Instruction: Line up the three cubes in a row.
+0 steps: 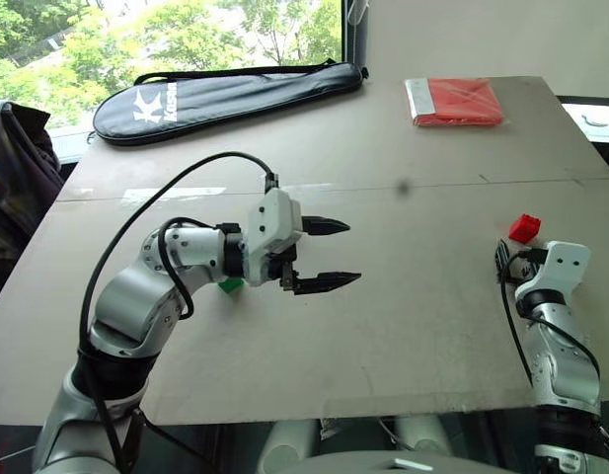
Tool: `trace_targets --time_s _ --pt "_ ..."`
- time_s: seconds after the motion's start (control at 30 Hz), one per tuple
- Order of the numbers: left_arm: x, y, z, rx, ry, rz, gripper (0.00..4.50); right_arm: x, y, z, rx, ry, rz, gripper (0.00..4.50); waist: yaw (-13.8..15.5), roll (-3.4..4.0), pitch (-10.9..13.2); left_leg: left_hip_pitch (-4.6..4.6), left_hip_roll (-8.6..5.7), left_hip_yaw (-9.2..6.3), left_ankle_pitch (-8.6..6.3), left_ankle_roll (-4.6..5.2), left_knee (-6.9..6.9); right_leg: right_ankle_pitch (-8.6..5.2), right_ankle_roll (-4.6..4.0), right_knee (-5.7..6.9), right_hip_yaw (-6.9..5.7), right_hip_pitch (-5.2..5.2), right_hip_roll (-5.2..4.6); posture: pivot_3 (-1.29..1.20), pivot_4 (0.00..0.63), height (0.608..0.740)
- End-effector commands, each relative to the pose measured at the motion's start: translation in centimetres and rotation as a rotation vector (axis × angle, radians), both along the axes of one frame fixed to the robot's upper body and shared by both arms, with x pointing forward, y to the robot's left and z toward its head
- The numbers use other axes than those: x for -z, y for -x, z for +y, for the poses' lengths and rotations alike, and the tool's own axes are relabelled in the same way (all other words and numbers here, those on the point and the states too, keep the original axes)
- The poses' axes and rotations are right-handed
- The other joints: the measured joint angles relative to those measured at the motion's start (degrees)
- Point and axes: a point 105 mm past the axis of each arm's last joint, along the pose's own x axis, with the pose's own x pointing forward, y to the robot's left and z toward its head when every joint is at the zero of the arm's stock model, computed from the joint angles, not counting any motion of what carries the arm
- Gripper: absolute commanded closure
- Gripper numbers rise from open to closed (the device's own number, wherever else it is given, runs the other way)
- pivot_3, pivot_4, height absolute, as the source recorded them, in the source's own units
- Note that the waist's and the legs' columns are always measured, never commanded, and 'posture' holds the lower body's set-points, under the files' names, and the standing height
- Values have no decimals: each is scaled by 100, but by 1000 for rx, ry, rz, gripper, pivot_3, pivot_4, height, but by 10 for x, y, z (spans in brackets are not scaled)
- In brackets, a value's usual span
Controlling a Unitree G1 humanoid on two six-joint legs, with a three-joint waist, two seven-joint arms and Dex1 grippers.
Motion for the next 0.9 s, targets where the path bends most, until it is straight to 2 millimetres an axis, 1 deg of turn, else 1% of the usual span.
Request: trace_targets --time_s 0.03,0.2,0.3,0.33,0.4,0.43,0.5,0.6,0.63,0.7,0.77,0.83,0.87,0.9 --pt "-11 7 -2 31 -6 -45 719 4 -6 -14 49 0 13 0 -6 -1 0 0 1 4 0 1 2 6 1 -1 5 0 3 0 150 732" --pt "-15 7 -4 27 14 -52 719 0 -20 -12 27 -1 -1 0 -21 -5 0 2 13 21 0 1 15 25 -4 -2 19 0 21 0 150 732" --pt "-15 6 -6 27 17 -53 646 -2 -26 -10 23 10 -11 796 -28 -6 0 3 35 33 0 1 16 29 -7 -2 26 -2 33 0 150 732" --pt "-14 5 -6 27 16 -54 646 -3 -27 -10 22 12 -13 1190 -34 -6 0 4 37 39 0 1 16 30 -8 -2 30 -3 35 0 150 732" --pt "-13 6 -6 28 15 -52 646 -4 -28 -7 9 28 -18 2175 -35 -6 0 6 41 51 0 1 16 32 -9 -2 40 -6 39 0 150 732" --pt "-13 6 -6 28 15 -52 646 -4 -29 -6 2 35 -19 2581 -35 -6 0 6 43 53 0 1 17 32 -9 -2 42 -6 40 0 150 732" --pt "-12 5 -6 27 16 -49 646 -5 -30 -2 -27 61 -21 3215 -35 -6 0 6 46 57 0 1 17 32 -9 -3 45 -9 42 0 150 732" --pt "-11 4 -3 18 16 -44 646 -7 -30 9 -101 89 -28 3212 -38 -6 0 5 48 64 0 1 16 32 -8 -3 53 -14 44 0 150 732" --pt "-9 4 -1 10 17 -37 646 -7 -29 17 -173 91 -24 3212 -38 -6 0 5 52 66 0 1 16 32 -8 -3 54 -15 46 0 150 732" --pt "-5 5 6 -6 14 -19 646 -8 -24 36 -363 97 -32 3212 -44 -6 0 5 59 67 -1 1 16 32 -8 -4 54 -15 50 0 150 732" --pt "0 7 12 -20 4 -3 646 -8 -17 51 -535 97 -25 3212 -55 -7 1 6 71 73 -3 2 12 32 -9 -9 56 -15 60 0 150 732" --pt "5 10 18 -26 -5 23 646 -9 -7 68 -752 71 -24 3212 -57 -7 2 5 81 75 -5 4 12 33 -11 -11 56 -17 67 0 150 732" --pt "9 12 21 -29 -13 34 646 -10 0 74 -869 65 -10 3212 -53 -8 3 5 83 76 -6 5 11 33 -12 -11 57 -17 68 0 150 732" --pt "11 13 22 -31 -19 41 646 -11 4 78 -944 61 0 3212 -51 -6 4 4 86 75 -6 5 11 35 -15 -13 55 -17 69 0 150 732"
